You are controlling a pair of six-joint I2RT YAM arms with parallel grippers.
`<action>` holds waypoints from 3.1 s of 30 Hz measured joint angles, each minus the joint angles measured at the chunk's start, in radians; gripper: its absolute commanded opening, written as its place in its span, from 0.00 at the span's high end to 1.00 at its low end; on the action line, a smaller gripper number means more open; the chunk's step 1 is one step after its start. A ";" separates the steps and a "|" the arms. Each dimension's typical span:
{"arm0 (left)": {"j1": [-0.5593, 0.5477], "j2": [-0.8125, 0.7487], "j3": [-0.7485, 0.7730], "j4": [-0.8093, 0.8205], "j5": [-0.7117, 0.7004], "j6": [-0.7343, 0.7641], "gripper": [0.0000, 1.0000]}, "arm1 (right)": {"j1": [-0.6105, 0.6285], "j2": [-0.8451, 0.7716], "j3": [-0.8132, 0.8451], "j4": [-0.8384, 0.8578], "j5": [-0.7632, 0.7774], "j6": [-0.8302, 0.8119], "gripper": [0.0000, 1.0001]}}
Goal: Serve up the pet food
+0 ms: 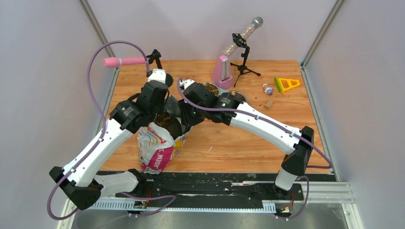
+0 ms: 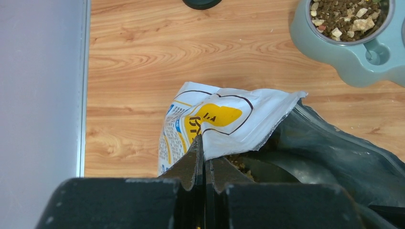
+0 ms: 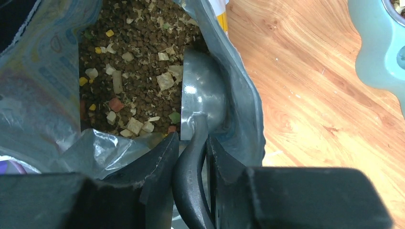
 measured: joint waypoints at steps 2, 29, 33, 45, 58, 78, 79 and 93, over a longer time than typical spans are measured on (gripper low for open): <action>0.000 0.000 -0.002 0.001 -0.001 0.000 1.00 | 0.000 0.014 0.006 0.005 -0.003 -0.004 1.00; -0.007 0.000 -0.004 0.010 0.046 -0.003 1.00 | -0.224 -0.145 -0.510 0.629 -0.616 0.317 1.00; -0.003 0.000 -0.004 0.010 0.027 -0.003 1.00 | -0.253 -0.227 -0.595 0.718 -0.652 0.434 1.00; 0.000 0.000 -0.004 0.010 0.012 -0.002 1.00 | -0.338 -0.452 -0.799 0.831 -0.574 0.597 1.00; 0.000 0.000 -0.004 0.010 0.011 -0.003 1.00 | -0.383 -0.612 -0.979 1.018 -0.505 0.714 1.00; 0.000 0.000 -0.004 0.011 0.010 -0.003 1.00 | -0.479 -0.686 -1.195 1.307 -0.560 0.887 1.00; 0.000 0.000 -0.004 0.011 0.010 -0.003 1.00 | -0.480 -0.684 -1.197 1.315 -0.568 0.892 1.00; 0.000 0.000 -0.004 0.011 0.006 -0.003 1.00 | -0.500 -0.671 -1.194 1.335 -0.630 0.896 1.00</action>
